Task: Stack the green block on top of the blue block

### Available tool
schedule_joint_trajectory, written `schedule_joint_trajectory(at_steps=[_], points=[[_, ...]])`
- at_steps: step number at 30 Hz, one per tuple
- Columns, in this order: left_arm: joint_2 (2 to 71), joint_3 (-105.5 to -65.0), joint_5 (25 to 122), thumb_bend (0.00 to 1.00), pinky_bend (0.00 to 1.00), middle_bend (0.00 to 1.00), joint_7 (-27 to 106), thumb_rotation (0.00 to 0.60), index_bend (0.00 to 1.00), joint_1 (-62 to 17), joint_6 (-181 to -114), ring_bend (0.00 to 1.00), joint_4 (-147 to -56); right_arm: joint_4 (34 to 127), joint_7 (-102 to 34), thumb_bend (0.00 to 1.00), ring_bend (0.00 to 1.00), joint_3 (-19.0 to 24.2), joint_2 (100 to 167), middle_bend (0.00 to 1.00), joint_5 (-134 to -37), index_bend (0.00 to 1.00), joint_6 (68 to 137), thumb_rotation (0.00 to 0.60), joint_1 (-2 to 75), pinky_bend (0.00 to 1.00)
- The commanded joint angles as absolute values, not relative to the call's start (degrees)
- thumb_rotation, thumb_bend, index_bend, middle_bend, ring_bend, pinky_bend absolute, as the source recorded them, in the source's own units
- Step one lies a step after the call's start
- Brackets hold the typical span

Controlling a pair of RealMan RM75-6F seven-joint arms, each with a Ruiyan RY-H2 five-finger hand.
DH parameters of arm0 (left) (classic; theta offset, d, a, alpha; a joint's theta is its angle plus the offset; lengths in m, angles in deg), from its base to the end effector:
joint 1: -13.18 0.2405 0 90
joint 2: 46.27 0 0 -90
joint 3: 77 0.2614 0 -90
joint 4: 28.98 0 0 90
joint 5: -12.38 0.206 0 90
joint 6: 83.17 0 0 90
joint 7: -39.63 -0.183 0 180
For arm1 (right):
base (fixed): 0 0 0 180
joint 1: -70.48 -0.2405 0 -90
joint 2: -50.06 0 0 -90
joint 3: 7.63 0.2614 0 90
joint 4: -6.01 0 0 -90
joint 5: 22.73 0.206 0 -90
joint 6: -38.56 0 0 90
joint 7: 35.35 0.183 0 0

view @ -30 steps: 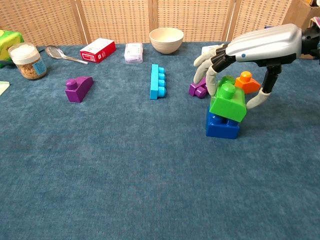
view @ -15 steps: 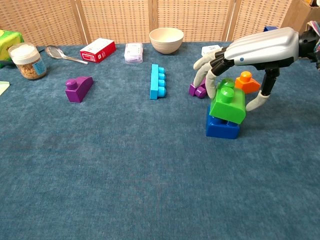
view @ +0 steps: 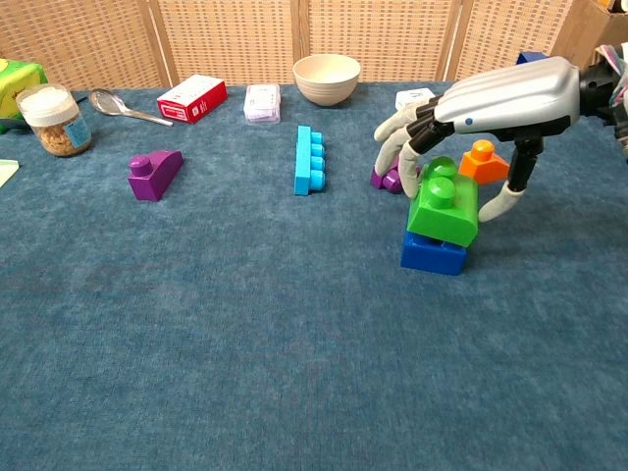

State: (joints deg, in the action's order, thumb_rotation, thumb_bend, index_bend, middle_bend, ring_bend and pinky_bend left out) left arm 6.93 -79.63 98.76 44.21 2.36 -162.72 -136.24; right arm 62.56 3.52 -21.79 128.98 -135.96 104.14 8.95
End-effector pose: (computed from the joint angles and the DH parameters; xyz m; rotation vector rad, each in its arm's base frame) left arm -0.2540 0.2420 0.1823 -1.4773 -1.0262 -1.0374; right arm -0.1246 -0.4020 0.0152 2.6307 -0.5024 0.9673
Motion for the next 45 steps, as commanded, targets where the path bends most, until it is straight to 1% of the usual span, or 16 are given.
schedule_joint_trajectory(at_steps=[1, 22, 36, 38, 41, 45], points=[[6.9, -79.6, 98.8, 0.34, 0.0, 0.06, 44.2, 0.496, 0.19, 2.4, -162.7, 0.0, -136.2, 62.6, 3.5, 0.16, 0.03, -21.8, 129.0, 0.21, -136.0, 0.4, 104.1, 0.6, 8.7, 0.0], [7.2, -79.5, 98.7, 0.34, 0.0, 0.06, 45.2, 0.493, 0.19, 2.4, -162.4, 0.0, -135.5, 62.6, 3.1, 0.15, 0.03, -22.8, 129.3, 0.21, -136.0, 0.39, 102.5, 0.6, 7.9, 0.0], [7.3, -79.6, 98.9, 0.34, 0.0, 0.06, 45.4, 0.497, 0.19, 2.2, -162.2, 0.0, -135.3, 63.1, 2.2, 0.15, 0.01, -23.5, 129.5, 0.2, -135.4, 0.36, 101.4, 0.6, 8.3, 0.0], [7.3, -79.6, 98.8, 0.34, 0.0, 0.06, 45.4, 0.495, 0.19, 2.3, -162.3, 0.0, -135.3, 63.2, 2.1, 0.15, 0.0, -23.5, 129.5, 0.19, -135.3, 0.33, 100.9, 0.6, 8.3, 0.0], [7.2, -79.6, 98.8, 0.34, 0.0, 0.06, 45.5, 0.492, 0.19, 2.3, -162.4, 0.0, -135.3, 63.6, 2.0, 0.15, 0.0, -23.5, 129.1, 0.17, -134.9, 0.22, 100.6, 0.587, 8.2, 0.0], [7.2, -79.7, 98.9, 0.34, 0.0, 0.06, 45.6, 0.491, 0.19, 2.2, -162.4, 0.0, -135.3, 64.5, 1.8, 0.17, 0.0, -23.4, 127.9, 0.11, -134.3, 0.1, 100.1, 0.493, 8.3, 0.0]])
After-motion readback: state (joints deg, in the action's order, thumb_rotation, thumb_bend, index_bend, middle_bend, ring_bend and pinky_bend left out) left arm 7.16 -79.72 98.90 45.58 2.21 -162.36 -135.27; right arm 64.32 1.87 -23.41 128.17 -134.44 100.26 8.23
